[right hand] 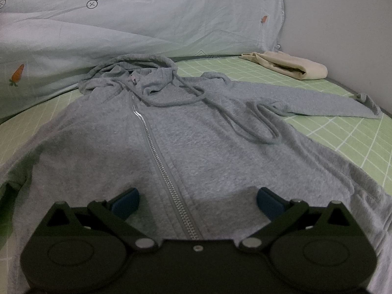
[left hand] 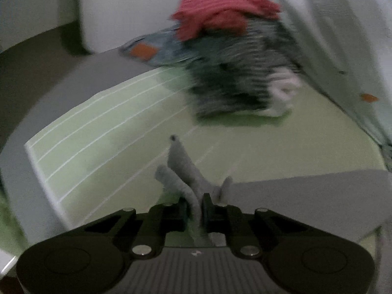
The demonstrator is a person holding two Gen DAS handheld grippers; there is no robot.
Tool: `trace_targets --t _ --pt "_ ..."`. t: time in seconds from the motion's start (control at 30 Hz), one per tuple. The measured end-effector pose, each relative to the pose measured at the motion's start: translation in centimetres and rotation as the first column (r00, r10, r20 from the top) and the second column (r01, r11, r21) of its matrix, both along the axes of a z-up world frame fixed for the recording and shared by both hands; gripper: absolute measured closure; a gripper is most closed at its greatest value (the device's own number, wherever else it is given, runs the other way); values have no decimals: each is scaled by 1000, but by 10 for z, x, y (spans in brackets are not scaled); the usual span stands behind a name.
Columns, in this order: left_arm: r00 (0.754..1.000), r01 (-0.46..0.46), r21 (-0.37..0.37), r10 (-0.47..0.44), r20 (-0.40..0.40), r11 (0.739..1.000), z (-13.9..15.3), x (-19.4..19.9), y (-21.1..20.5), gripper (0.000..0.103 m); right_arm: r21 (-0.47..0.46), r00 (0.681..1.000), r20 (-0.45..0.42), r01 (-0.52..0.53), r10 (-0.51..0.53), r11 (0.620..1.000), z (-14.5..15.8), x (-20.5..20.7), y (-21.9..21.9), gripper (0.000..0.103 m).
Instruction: Fold clothes
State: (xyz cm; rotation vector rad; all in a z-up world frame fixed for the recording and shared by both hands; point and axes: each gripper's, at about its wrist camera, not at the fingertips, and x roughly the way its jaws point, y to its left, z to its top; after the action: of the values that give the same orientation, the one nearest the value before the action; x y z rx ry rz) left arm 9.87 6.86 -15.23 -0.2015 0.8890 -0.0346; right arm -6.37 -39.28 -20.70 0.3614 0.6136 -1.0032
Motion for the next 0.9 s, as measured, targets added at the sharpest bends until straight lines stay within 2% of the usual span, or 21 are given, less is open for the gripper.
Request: trace_targets --t 0.1,0.2,0.27,0.37,0.43,0.47,0.5,0.53,0.63,0.7,0.8,0.9 --pt "994 99 -59 -96 51 993 22 9 -28 91 0 1000 0 1 -1 1000 0 0 0 0" --pt "969 226 -114 -211 133 967 49 16 -64 92 1 1000 3 1 -1 1000 0 0 0 0" --pt "938 317 -161 -284 198 935 71 19 -89 92 1 1000 3 0 0 1000 0 -1 0 0" --pt "871 460 -208 -393 295 863 98 16 -124 90 1 1000 4 0 0 1000 0 -1 0 0" --pt "820 541 -210 -456 345 814 107 8 -144 72 0 1000 1 0 0 1000 0 0 0 0" --pt "796 575 -202 -486 359 793 108 3 -153 44 0 1000 2 0 0 1000 0 0 0 0" --pt "780 600 -189 -516 355 777 107 -1 -159 21 0 1000 3 0 0 1000 0 0 0 0" --pt "770 616 -176 -539 343 768 102 -6 -165 17 1 1000 3 0 0 1000 0 0 0 0" --pt "773 625 -135 -586 246 769 79 -16 -171 16 4 1000 12 0 0 1000 0 -2 0 0" --pt "793 606 -85 -592 146 791 61 -18 -170 15 6 1000 21 0 -1 1000 0 -2 0 0" --pt "827 561 48 -562 0 826 37 -22 -166 14 8 999 32 -1 1 1000 0 -4 -1 0" --pt "857 513 90 -503 -112 854 19 -17 -154 14 13 998 56 -5 4 1000 1 -7 0 0"
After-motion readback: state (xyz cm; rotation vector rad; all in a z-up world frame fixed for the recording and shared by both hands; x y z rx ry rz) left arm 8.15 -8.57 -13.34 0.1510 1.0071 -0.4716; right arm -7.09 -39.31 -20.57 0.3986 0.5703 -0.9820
